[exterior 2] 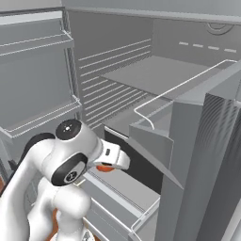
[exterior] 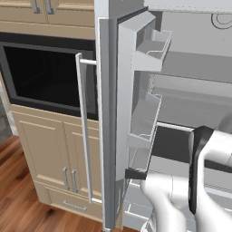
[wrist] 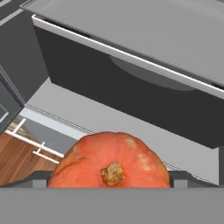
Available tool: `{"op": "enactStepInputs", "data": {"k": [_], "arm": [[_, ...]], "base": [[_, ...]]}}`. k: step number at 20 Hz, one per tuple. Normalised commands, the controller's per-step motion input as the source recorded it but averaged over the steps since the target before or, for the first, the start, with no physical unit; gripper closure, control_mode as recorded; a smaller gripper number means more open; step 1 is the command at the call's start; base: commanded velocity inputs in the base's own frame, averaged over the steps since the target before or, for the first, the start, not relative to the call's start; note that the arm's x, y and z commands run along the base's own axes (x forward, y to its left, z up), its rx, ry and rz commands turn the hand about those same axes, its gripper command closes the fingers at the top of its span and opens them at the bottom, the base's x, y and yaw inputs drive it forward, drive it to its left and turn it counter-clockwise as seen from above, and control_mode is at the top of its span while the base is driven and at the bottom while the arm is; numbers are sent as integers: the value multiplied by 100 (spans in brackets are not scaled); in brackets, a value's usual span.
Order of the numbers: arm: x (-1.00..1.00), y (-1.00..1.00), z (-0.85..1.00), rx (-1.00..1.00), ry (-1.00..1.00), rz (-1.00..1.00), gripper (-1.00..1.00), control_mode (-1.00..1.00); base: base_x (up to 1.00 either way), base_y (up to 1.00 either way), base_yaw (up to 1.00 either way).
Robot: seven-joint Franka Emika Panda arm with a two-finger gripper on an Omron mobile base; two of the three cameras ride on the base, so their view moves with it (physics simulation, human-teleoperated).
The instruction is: Place the cold items (squash and mushroom) from the fridge in one tupperware on the dining counter. Place the warm items (kebab skewer and hot dog) in the stove area in another tupperware.
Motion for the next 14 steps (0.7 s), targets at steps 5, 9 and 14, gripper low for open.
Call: {"op": "enactStepInputs", "data": {"k": [5,9,14], "arm": [[-4,-20,-25,3,0,0,100,-100],[-5,-17,-11,3,0,0,100,100],[0,0,0,0,0,0,100,100]], "base": [[0,0,0],[-11,-23,0],[-42,-28,2]]}}
